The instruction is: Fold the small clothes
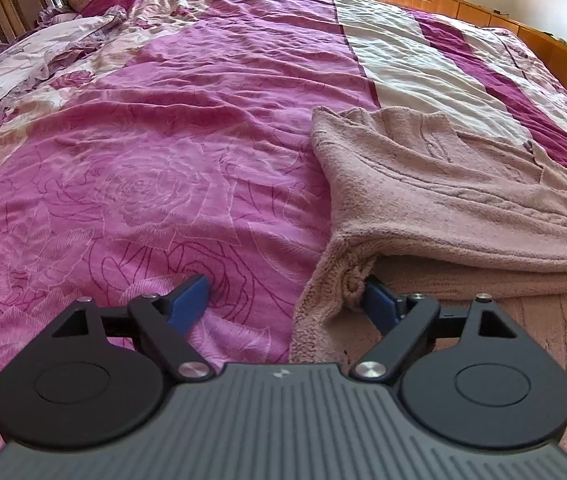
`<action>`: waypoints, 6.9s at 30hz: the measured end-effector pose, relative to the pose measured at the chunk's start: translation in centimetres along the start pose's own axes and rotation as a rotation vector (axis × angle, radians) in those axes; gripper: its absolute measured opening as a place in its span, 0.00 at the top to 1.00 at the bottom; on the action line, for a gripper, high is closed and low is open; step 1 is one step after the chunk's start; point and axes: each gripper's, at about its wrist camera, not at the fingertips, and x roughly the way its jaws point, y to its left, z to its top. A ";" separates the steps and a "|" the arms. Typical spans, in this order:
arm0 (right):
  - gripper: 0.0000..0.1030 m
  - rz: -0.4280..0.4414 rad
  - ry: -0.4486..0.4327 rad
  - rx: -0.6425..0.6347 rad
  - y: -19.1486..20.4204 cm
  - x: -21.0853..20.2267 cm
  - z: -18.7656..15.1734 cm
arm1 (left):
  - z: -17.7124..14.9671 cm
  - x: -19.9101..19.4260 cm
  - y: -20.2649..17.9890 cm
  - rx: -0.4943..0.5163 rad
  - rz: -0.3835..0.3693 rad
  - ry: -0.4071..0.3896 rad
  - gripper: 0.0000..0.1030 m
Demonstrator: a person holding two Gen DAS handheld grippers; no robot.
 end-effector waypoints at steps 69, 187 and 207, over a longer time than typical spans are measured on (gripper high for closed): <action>0.39 0.289 0.413 -1.109 4.0 -13.8 -12.2 | -13.2 -16.2 -7.7 0.830 -0.075 0.201 0.13; 0.89 0.010 0.017 -0.690 10.5 10.1 2.4 | 13.1 9.5 -12.9 0.270 -0.064 -0.064 0.94; 0.50 0.075 0.069 -0.459 6.2 5.5 5.3 | 11.5 3.9 -12.7 0.313 -0.137 -0.054 0.45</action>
